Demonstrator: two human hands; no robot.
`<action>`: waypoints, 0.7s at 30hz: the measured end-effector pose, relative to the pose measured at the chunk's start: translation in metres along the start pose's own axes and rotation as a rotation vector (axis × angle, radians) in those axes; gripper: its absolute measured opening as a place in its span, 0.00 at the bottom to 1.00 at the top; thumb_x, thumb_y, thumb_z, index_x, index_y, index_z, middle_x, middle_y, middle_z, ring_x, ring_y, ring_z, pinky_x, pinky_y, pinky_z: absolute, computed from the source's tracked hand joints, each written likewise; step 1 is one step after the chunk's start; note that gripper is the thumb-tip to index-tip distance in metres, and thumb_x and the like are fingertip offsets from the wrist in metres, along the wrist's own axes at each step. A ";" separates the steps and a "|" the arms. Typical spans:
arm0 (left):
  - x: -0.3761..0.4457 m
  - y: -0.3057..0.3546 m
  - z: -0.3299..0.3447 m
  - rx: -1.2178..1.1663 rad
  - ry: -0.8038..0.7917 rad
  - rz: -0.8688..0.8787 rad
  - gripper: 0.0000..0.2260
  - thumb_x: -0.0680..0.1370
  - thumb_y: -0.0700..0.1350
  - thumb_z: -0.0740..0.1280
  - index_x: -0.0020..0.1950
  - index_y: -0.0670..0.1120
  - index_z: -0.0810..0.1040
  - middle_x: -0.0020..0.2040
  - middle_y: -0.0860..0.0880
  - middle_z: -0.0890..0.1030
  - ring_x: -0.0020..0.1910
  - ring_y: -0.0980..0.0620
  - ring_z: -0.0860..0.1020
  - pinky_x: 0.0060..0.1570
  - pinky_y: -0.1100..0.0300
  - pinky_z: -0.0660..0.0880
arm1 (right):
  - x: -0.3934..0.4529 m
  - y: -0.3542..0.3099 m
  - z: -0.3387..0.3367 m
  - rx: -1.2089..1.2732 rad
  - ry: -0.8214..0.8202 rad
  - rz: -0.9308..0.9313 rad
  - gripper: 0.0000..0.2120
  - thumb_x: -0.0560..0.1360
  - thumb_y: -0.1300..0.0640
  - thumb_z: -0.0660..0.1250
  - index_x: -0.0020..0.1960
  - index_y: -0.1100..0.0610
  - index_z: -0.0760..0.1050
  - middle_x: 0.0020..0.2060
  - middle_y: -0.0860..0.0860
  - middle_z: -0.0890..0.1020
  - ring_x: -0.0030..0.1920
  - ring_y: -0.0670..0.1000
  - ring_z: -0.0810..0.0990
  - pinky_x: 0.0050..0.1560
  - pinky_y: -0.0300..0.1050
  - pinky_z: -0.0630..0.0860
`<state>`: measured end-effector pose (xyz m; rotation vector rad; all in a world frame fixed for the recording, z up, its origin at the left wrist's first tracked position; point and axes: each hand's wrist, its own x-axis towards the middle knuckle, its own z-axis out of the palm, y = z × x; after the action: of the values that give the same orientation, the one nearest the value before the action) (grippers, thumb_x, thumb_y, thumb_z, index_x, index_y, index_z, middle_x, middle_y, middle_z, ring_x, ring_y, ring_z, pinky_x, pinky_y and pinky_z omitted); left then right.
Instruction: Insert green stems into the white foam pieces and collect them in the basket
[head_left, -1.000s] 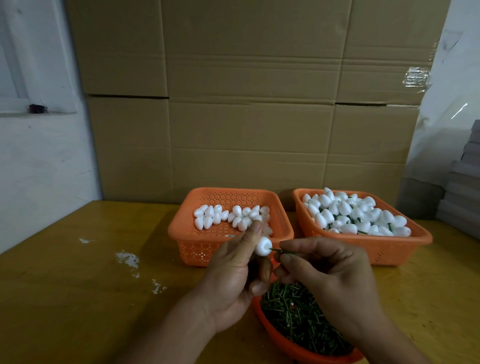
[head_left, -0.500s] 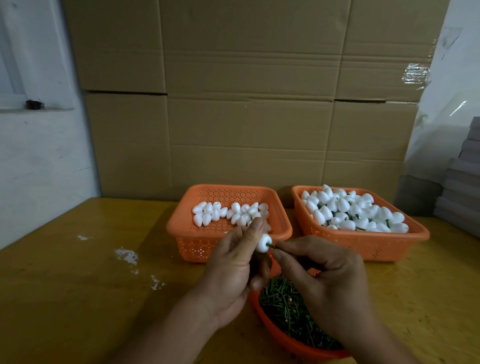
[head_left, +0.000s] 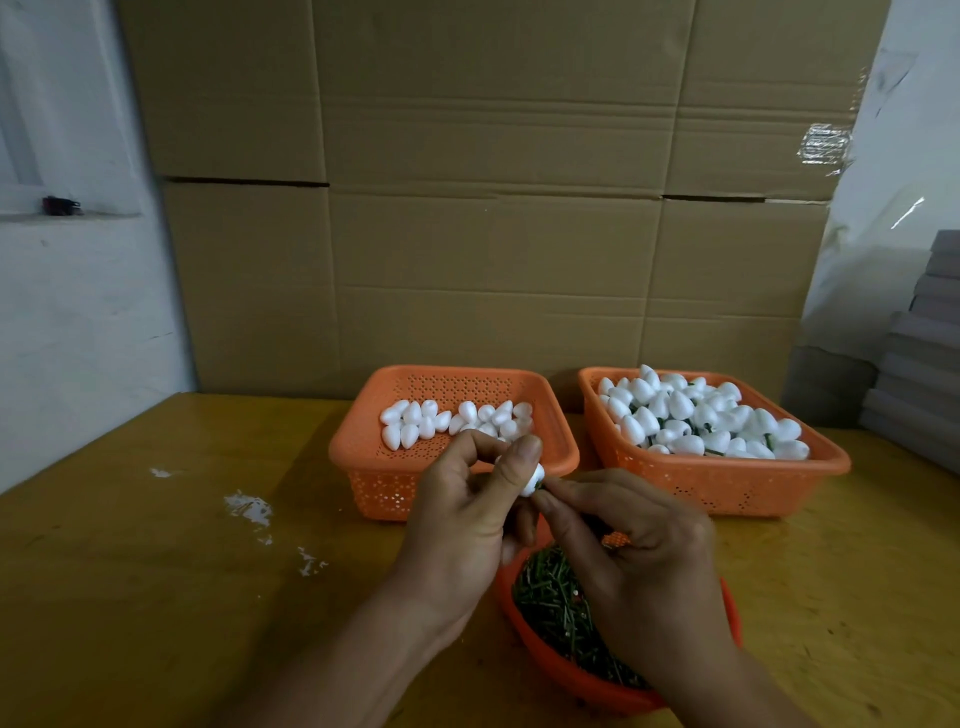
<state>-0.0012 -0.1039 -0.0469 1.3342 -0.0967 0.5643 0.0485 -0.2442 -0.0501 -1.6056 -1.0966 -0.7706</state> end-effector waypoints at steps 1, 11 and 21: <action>0.000 0.000 0.000 0.005 0.004 0.015 0.19 0.72 0.57 0.72 0.46 0.42 0.75 0.30 0.44 0.74 0.25 0.54 0.71 0.24 0.65 0.67 | -0.001 0.000 0.001 0.005 0.006 0.009 0.08 0.72 0.64 0.75 0.50 0.58 0.86 0.43 0.46 0.85 0.43 0.39 0.84 0.41 0.33 0.79; -0.004 0.004 0.003 0.222 -0.024 0.237 0.12 0.72 0.54 0.75 0.52 0.51 0.80 0.46 0.48 0.86 0.47 0.51 0.85 0.45 0.64 0.80 | -0.002 -0.007 0.008 0.222 -0.054 0.257 0.07 0.76 0.55 0.68 0.46 0.48 0.85 0.33 0.40 0.81 0.33 0.42 0.79 0.34 0.27 0.69; -0.002 0.012 0.003 0.137 -0.037 0.260 0.15 0.75 0.50 0.73 0.59 0.45 0.83 0.54 0.47 0.86 0.58 0.49 0.83 0.57 0.58 0.79 | 0.004 -0.015 0.001 0.369 -0.007 0.265 0.06 0.77 0.55 0.70 0.47 0.51 0.86 0.33 0.47 0.83 0.32 0.46 0.80 0.34 0.34 0.74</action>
<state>-0.0071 -0.1060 -0.0367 1.4758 -0.2687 0.7774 0.0363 -0.2407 -0.0409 -1.3995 -0.9420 -0.3626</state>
